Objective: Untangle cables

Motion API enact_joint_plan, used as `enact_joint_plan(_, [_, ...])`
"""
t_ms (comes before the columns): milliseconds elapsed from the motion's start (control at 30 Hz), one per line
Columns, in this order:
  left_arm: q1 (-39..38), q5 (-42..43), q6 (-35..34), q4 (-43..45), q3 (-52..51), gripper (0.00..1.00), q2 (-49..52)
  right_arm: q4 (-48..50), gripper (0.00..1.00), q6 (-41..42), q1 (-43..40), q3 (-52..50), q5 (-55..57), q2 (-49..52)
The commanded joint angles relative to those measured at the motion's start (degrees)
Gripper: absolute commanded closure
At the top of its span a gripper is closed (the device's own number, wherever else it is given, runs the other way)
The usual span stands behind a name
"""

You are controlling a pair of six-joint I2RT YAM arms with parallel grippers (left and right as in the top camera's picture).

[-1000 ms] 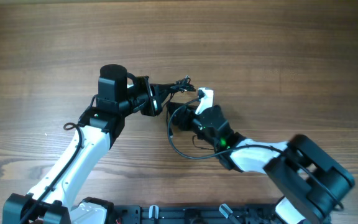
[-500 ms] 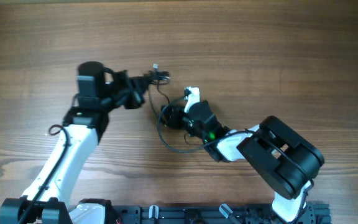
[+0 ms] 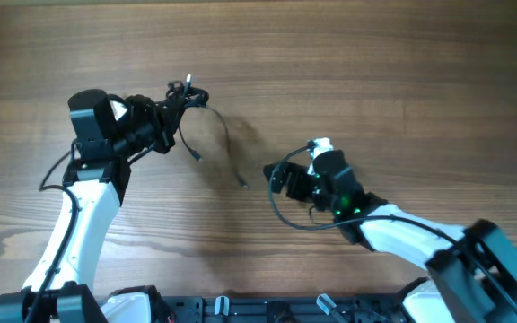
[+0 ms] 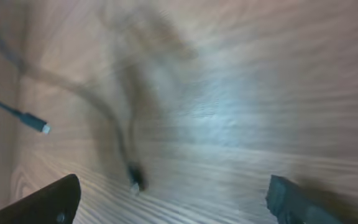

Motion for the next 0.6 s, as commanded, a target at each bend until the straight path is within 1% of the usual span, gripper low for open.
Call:
enact_joint_plan(0, [0.11,7.74,18.62,-1.53,0.98,0.96,-0.76,-0.59,0.00,-1.16,-3.54,0.04,0.35,-5.03])
enact_joint_plan(133, [-1.33,9.14,26.49,-4.79,0.98,0.96,-0.76,-1.53,0.00,-1.16,-5.22,0.04,2.21,-5.31])
enact_joint_plan(167, [-2.05,10.27,29.09,-4.76,0.98,0.96,-0.76,-2.40,0.00,-1.14,-5.22,0.04,3.61,-5.31])
enact_joint_plan(300, [-4.76,10.67,34.88,-4.74,0.98,0.96,-0.76,-7.37,0.00,-0.96,-5.20,0.04,5.62,-5.25])
enact_joint_plan(567, [-5.90,10.67,35.15,-4.74,0.98,0.96,-0.76,-8.52,0.00,-0.92,-5.20,0.04,5.62,-5.25])
